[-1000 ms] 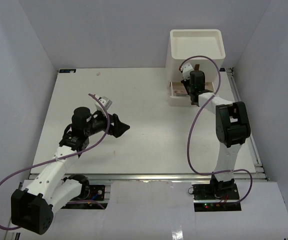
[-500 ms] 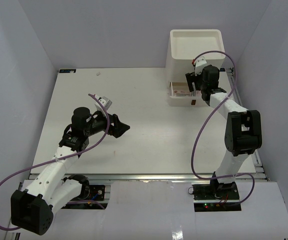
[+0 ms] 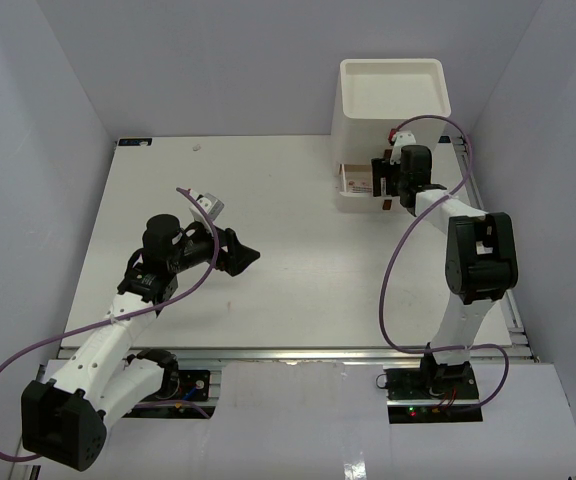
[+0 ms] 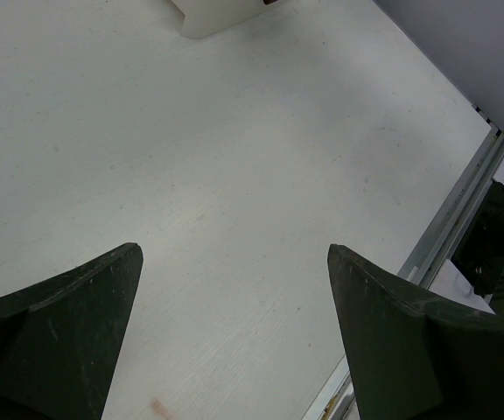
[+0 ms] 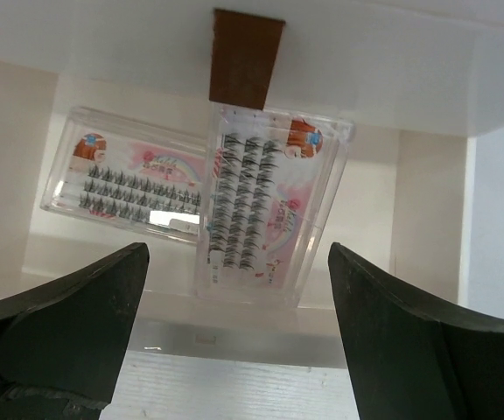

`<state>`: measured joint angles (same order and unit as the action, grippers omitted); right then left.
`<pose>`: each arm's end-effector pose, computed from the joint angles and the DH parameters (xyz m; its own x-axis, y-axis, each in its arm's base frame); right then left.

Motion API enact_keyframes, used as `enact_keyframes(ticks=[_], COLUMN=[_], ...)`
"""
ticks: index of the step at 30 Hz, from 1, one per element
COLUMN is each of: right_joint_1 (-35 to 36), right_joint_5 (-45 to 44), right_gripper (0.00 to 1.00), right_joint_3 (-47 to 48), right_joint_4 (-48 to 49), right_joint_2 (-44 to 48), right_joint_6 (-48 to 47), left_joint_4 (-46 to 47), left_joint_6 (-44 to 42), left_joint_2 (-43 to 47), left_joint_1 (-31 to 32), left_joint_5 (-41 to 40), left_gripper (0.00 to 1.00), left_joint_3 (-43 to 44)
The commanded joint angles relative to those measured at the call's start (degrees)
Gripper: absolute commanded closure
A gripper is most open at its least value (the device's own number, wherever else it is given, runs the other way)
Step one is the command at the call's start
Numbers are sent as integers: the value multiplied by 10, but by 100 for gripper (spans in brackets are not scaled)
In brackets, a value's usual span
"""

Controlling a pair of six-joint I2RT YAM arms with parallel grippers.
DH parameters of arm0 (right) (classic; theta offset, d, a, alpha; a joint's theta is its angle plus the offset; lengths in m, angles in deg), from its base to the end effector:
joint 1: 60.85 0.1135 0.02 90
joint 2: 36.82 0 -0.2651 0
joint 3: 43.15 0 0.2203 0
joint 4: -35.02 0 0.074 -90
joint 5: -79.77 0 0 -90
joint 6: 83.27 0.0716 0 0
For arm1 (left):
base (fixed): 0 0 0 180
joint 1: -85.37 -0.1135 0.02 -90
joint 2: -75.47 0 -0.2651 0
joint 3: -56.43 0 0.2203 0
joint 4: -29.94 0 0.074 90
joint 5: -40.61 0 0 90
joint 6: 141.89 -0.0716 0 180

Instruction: Organize the makeup

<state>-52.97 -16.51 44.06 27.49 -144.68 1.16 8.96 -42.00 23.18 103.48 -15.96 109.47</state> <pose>0.4324 0.0519 0.2196 -0.4616 -0.1613 -0.8723 -0.0860 0.9868 -0.1370 0.1813 -0.1008 0.2799 -0.4527 -0.0028 -0.8916 0.6831 0.6416 -0.3488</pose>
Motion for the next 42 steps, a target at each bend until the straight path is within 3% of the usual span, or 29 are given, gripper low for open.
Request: enact_keyframes(ticks=[1,11,17,32,42], right_joint_1=[-1,-1,-6,-22,2], right_joint_5=[-45,-38,-30,32,104], right_gripper=[10,10,0,59,60], right_joint_3=[-4,46,54,11,11], right_joint_4=[60,72,78,123,76], right_joint_2=[-13,-67,-75,-35,13], right_joint_6=[10,-5,-2,-39,-304], left_joint_4=[2,0,0,0,0], left_joint_6=[-2,-2,-3,-3,-3], left_joint_2=[5,-3,-6,-4,-4], left_joint_1=[-1,-1,-1,-1,-1], left_joint_5=[7,2,1,2,4], left_gripper=[2,2,2,2,2], left_joint_3=[5,6,6,5,6])
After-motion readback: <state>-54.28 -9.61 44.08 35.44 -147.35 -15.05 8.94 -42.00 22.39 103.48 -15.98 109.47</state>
